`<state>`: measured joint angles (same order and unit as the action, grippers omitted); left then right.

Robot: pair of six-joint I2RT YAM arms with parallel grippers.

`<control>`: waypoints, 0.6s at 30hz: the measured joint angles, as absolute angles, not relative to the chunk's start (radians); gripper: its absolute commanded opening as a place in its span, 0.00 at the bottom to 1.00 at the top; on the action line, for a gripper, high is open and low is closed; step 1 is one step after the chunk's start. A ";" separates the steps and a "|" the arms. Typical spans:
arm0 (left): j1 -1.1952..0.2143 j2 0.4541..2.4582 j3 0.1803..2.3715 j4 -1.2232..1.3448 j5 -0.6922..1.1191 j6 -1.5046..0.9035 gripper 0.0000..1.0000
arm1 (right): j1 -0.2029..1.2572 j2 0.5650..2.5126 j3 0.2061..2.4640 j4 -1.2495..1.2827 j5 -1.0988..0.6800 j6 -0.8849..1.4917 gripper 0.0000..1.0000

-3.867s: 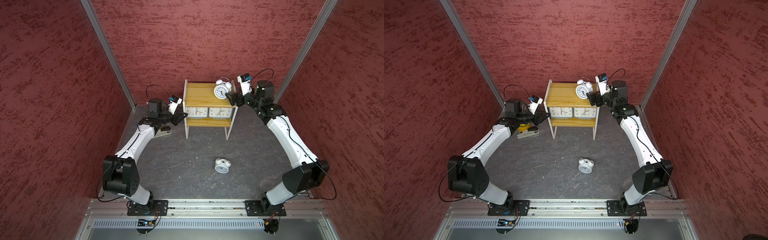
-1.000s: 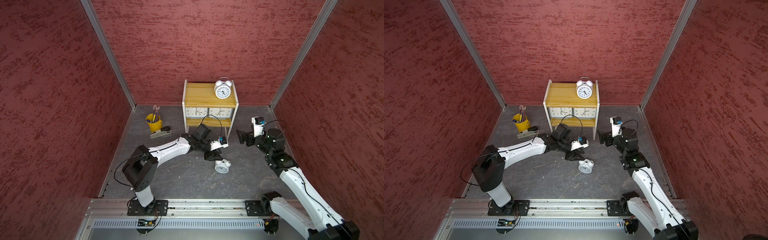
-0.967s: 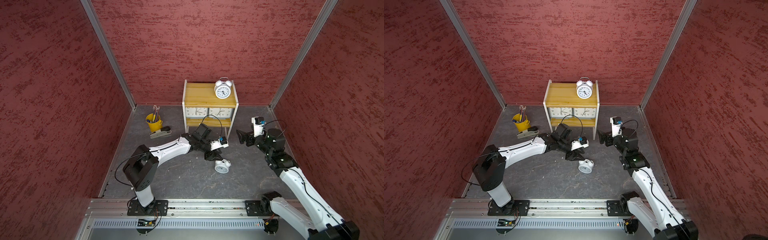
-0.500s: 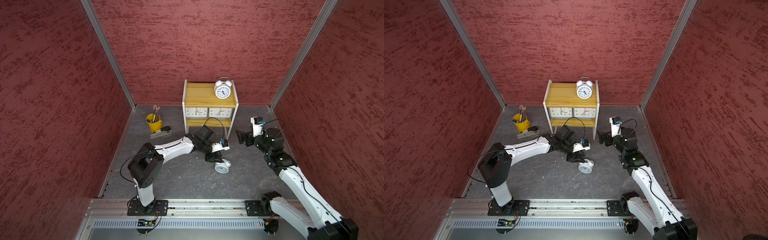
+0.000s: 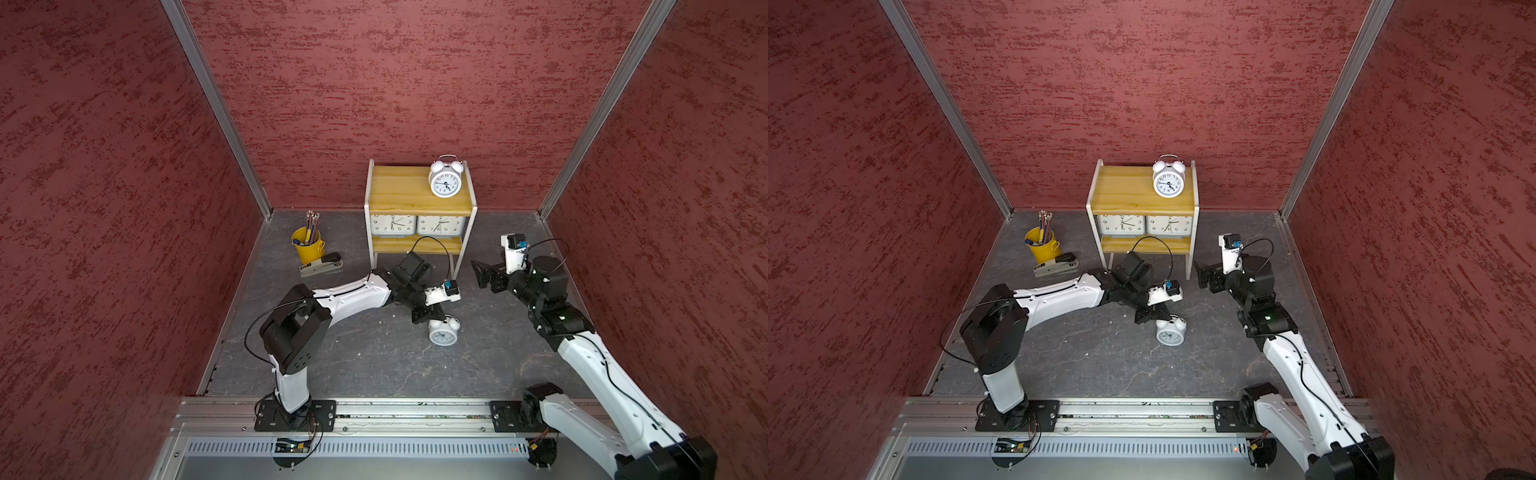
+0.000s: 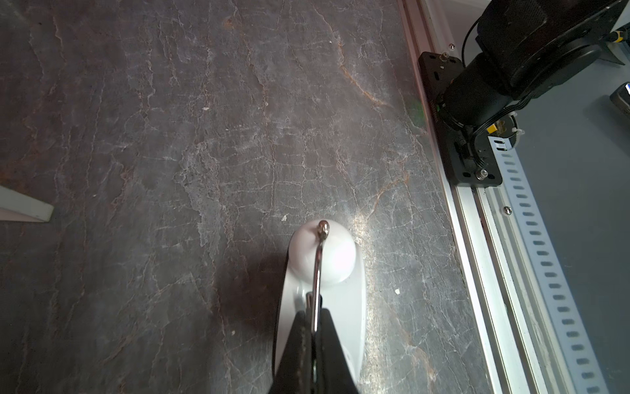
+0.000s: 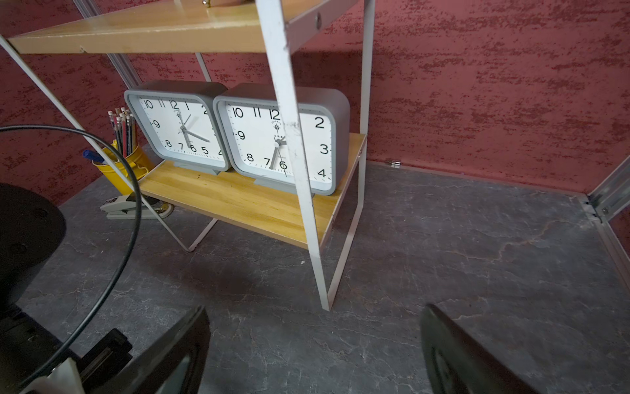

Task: Place the alarm clocks on the shelf by style
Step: Pick up the alarm from the center of the board.

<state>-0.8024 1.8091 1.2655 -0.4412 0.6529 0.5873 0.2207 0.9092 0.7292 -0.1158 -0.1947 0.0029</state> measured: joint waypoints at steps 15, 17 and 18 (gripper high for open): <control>-0.566 1.524 1.308 -0.614 0.720 0.510 0.00 | 0.228 1.056 0.826 -0.058 -0.685 -0.076 0.87; -0.561 1.518 1.340 -0.662 0.730 0.513 0.00 | 0.239 1.080 0.863 -0.080 -0.720 -0.105 0.86; -0.561 1.518 1.359 -0.686 0.734 0.514 0.00 | 0.248 1.092 0.882 -0.094 -0.736 -0.123 0.85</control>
<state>-0.5610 1.5181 1.3586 -0.6857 0.7338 0.5140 0.2481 1.0916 0.8822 -0.0944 -0.7357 -0.1226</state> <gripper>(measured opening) 0.062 0.862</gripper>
